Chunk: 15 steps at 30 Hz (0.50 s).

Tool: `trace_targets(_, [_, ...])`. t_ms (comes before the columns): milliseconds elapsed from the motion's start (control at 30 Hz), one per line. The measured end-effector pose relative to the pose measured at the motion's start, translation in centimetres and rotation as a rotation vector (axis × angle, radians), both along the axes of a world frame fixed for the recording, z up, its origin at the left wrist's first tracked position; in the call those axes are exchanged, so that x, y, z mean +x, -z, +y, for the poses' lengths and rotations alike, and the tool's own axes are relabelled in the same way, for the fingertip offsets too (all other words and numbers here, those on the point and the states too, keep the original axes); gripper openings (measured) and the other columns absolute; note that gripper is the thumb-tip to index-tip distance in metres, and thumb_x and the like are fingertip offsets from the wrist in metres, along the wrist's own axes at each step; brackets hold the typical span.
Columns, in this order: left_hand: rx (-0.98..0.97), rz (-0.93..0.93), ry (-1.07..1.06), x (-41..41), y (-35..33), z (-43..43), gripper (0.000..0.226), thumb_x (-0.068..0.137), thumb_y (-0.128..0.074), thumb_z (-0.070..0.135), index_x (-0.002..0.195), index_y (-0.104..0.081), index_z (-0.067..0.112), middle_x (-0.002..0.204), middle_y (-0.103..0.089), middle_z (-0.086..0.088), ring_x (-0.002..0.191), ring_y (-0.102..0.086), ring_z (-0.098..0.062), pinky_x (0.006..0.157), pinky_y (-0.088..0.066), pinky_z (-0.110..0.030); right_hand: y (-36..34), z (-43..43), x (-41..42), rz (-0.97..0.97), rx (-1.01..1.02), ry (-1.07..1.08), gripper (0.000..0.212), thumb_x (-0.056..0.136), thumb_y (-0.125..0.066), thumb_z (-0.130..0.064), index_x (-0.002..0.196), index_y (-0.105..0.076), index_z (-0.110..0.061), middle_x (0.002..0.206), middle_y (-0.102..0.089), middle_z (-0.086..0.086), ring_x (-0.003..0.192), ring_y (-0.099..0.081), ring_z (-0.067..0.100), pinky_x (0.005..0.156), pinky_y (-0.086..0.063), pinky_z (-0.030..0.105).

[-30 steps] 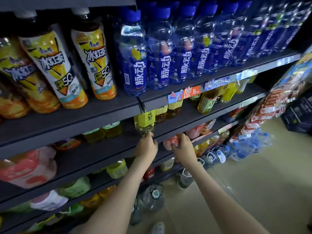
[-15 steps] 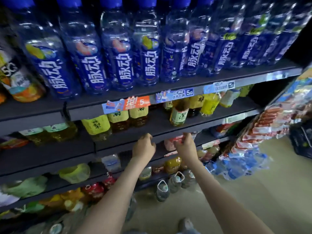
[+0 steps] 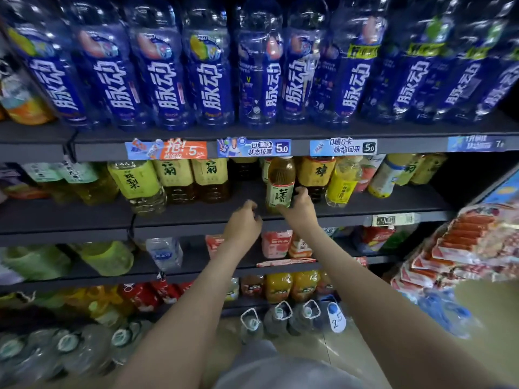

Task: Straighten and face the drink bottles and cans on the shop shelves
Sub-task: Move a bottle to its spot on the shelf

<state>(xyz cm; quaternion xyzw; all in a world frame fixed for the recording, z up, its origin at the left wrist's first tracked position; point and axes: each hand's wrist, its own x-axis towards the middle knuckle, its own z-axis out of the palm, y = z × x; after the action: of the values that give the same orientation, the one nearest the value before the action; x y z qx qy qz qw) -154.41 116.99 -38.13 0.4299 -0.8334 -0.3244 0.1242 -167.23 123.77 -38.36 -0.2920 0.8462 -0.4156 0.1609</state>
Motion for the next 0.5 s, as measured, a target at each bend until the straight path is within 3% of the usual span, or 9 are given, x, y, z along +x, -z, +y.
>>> trace_targets(100, [-0.027,0.010,0.058,-1.9,0.1,0.2,0.027,0.092,-0.051,0.018,0.119,-0.052,0.013,0.112,-0.063,-0.009,0.107,-0.056,-0.029,0.079,-0.046,-0.035,0.3,0.7,-1.9,0.057,0.013,0.037,0.050,0.082,-0.065,-0.007,0.123,-0.040,0.005,0.122,-0.052,0.023,0.111,-0.052,0.037,0.079,-0.042,0.033])
trace_targets(200, [-0.084,-0.021,0.114,-3.9,0.0,0.7,0.030,0.092,-0.050,0.018,0.121,-0.051,0.012,0.112,-0.063,-0.010,0.105,-0.057,-0.029,0.075,-0.044,-0.034,0.3,2.6,-4.7,0.055,0.022,0.191,0.040,0.085,-0.062,-0.011,0.116,-0.042,0.004,0.116,-0.052,0.022,0.108,-0.053,0.038,0.077,-0.046,0.038])
trace_targets(267, [-0.117,-0.059,0.132,-5.4,0.1,1.5,0.032,0.093,-0.048,0.018,0.124,-0.050,0.010,0.111,-0.062,-0.011,0.102,-0.058,-0.030,0.074,-0.046,-0.035,0.3,3.8,-6.5,0.003,0.018,0.325,0.049,0.085,-0.066,-0.020,0.120,-0.038,0.002,0.121,-0.049,0.021,0.115,-0.048,0.037,0.084,-0.045,0.041])
trace_targets(367, [-0.130,-0.076,0.129,-7.8,0.8,2.7,0.026,0.094,-0.047,0.019,0.118,-0.052,0.009,0.108,-0.063,-0.012,0.097,-0.059,-0.031,0.073,-0.049,-0.037,0.5,4.1,-9.3,-0.019,-0.016,0.425,0.083,0.079,-0.073,-0.030,0.136,-0.022,0.001,0.135,-0.037,0.021,0.127,-0.036,0.038,0.098,-0.039,0.046])
trace_targets(433, [-0.123,-0.055,0.110,-9.3,1.6,3.2,0.023,0.094,-0.048,0.018,0.116,-0.053,0.010,0.108,-0.063,-0.011,0.098,-0.059,-0.031,0.073,-0.047,-0.036,0.9,3.7,-11.1,-0.001,-0.006,0.423,0.101,0.078,-0.073,-0.035,0.145,-0.007,0.002,0.142,-0.031,0.020,0.132,-0.031,0.037,0.099,-0.038,0.047])
trace_targets(500, [-0.117,-0.028,0.066,-10.6,2.4,3.5,0.023,0.094,-0.049,0.018,0.115,-0.054,0.011,0.108,-0.063,-0.009,0.097,-0.060,-0.029,0.073,-0.048,-0.035,1.5,3.3,-12.6,0.022,-0.028,0.397,0.100,0.078,-0.072,-0.037,0.145,-0.009,0.003,0.141,-0.036,0.020,0.129,-0.037,0.037,0.094,-0.043,0.045])
